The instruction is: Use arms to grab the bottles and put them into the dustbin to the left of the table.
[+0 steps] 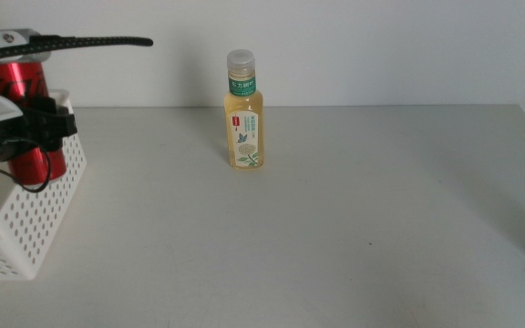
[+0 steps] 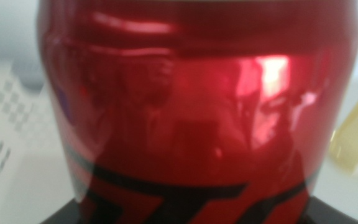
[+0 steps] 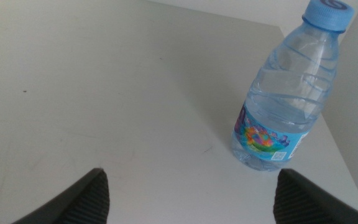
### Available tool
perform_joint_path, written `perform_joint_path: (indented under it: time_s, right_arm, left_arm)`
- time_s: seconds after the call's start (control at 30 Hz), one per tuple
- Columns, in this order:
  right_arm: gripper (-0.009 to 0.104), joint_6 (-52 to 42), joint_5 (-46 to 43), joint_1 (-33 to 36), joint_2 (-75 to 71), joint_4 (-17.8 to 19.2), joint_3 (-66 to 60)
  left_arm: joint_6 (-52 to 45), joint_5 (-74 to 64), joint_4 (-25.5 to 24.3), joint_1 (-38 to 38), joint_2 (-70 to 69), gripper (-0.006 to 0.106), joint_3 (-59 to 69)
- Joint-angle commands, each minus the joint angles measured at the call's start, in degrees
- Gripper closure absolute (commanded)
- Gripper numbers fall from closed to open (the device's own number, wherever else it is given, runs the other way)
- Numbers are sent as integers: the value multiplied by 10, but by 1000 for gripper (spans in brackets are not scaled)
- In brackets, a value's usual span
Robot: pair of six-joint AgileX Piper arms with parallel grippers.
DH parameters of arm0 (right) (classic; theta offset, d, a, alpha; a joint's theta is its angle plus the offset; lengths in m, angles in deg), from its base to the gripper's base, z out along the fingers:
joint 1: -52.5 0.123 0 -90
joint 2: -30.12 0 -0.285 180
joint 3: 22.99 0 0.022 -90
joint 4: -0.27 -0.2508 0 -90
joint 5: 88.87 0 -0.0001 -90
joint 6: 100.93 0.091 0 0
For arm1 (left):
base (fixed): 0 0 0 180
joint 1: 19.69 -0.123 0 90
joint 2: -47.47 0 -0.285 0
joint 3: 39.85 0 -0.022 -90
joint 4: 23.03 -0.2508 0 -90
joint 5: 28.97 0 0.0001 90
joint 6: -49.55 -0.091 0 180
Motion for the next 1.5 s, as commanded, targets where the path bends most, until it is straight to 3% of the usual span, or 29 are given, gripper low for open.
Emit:
perform_joint_path:
  time_s: [0.0,0.1,0.23,0.43,0.73,1.17,1.47]
  right_arm:
    - [27,-5,-35,-4,-13,4,1]
    - [27,-5,-35,-4,-13,4,1]
    - [27,-5,-35,-4,-13,4,1]
    - [27,-5,-35,-4,-13,4,1]
    - [27,-5,-35,-4,-13,4,1]
    - [27,-5,-35,-4,-13,4,1]
    - [27,-5,-35,-4,-13,4,1]
  left_arm:
    - [-126,3,113,10,-32,102,-28]
    - [-200,-86,178,11,-38,102,-61]
    - [-234,-246,209,8,-38,102,-139]
    - [-237,-400,169,8,-29,102,-271]
    - [-239,-542,65,-11,57,102,-389]
    - [-281,-554,87,-147,162,102,-423]
    - [-327,-519,90,-160,248,102,-423]
